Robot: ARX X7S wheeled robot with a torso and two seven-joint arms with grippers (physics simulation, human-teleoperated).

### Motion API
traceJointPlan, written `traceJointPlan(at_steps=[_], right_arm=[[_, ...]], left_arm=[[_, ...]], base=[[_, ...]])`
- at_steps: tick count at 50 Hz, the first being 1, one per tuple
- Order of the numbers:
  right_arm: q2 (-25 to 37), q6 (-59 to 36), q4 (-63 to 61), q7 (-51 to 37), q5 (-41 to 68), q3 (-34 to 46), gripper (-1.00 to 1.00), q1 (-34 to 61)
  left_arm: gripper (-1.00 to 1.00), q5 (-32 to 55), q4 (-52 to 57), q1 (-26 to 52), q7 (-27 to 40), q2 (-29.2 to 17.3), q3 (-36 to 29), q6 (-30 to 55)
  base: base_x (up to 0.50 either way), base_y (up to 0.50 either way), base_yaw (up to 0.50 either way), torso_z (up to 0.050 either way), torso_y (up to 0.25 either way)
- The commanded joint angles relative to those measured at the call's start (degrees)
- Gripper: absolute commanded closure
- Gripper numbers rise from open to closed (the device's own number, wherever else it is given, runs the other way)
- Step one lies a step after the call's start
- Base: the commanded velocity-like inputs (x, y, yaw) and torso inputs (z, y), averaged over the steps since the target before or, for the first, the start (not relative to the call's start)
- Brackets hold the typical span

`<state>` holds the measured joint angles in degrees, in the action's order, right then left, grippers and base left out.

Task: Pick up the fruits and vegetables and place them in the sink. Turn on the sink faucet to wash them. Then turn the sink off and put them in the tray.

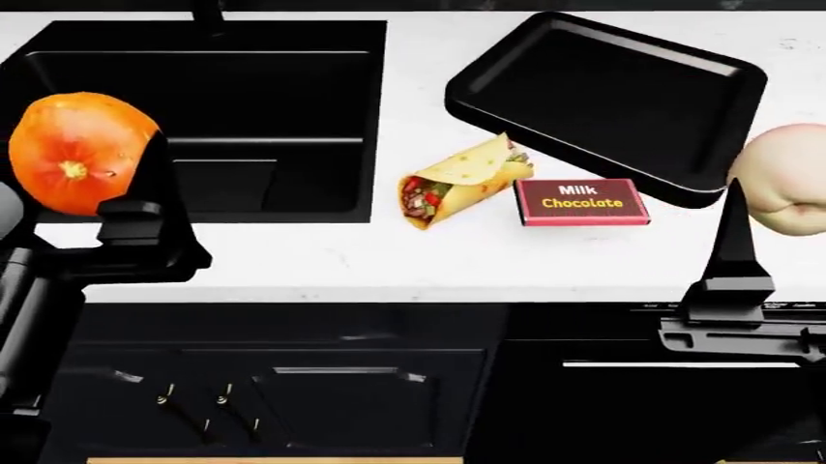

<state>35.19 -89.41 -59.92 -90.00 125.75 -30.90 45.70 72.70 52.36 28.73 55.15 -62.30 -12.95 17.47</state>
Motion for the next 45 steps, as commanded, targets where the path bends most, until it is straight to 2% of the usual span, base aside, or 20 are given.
traceJointPlan(at_steps=[1, 27, 41, 45], right_arm=[[-1.4, -0.6, -0.1, 0.0, 0.2, -1.3, 1.0, -1.5], [-5.1, -0.6, -0.1, 0.7, -1.2, -0.1, 1.0, -2.9], [-7.3, -0.6, -0.1, 7.8, -8.4, 2.4, 1.0, -3.2], [-8.2, -0.6, -0.1, 12.2, -11.3, 2.0, 1.0, -2.5]], left_arm=[[1.0, -1.1, -1.3, -1.8, -1.0, 0.7, 0.1, -1.5], [1.0, -2.8, -2.5, -1.7, -2.2, 3.1, -1.8, -0.9], [1.0, -3.0, -3.1, -1.1, -2.9, 4.0, -2.8, -0.2], [1.0, -2.4, -3.4, 0.8, -3.4, 4.3, -3.7, 1.2]], base=[[0.0, -0.5, 0.0, 0.0, 0.0], [0.0, -0.5, 0.0, 0.0, 0.0], [0.0, -0.5, 0.0, 0.0, 0.0], [0.0, -0.5, 0.0, 0.0, 0.0]])
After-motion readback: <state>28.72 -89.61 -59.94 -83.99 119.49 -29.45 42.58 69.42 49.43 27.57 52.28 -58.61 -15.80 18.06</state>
